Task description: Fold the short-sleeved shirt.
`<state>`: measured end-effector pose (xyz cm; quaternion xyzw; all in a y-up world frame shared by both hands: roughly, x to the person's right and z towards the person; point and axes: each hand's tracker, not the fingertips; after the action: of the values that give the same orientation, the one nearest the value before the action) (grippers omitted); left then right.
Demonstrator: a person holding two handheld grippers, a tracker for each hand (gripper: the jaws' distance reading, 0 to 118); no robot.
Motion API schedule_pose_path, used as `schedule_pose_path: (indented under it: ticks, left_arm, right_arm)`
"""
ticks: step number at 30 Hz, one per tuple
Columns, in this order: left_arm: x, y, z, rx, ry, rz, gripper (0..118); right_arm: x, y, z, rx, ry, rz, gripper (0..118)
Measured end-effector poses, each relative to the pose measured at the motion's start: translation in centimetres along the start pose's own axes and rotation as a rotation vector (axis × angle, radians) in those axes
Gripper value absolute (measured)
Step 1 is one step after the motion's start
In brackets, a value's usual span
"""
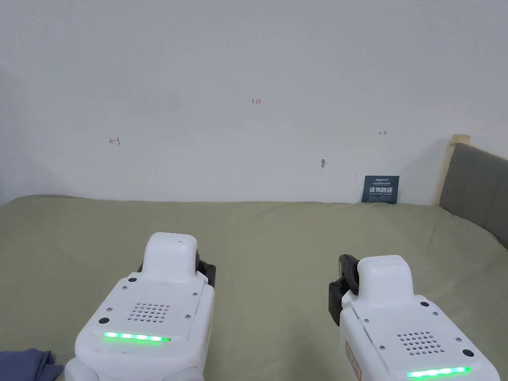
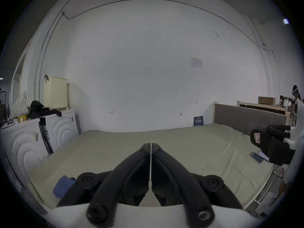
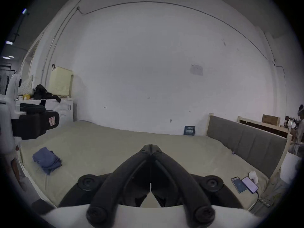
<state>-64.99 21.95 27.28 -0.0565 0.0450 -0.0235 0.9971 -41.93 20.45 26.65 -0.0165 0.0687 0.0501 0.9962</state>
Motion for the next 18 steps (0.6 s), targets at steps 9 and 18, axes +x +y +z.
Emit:
schedule_pose_path:
  ticks: [9,18]
  left_arm:
    - [-0.8,0.3,0.3,0.02,0.027,0.021,1]
    - [-1.4,-0.1,0.1,0.009,0.104,0.041,118]
  right_arm:
    - [-0.1,0.5,-0.2,0.009,0.001,-0.023,6]
    - [0.4,0.9,-0.8,0.008,-0.008,-0.043,98]
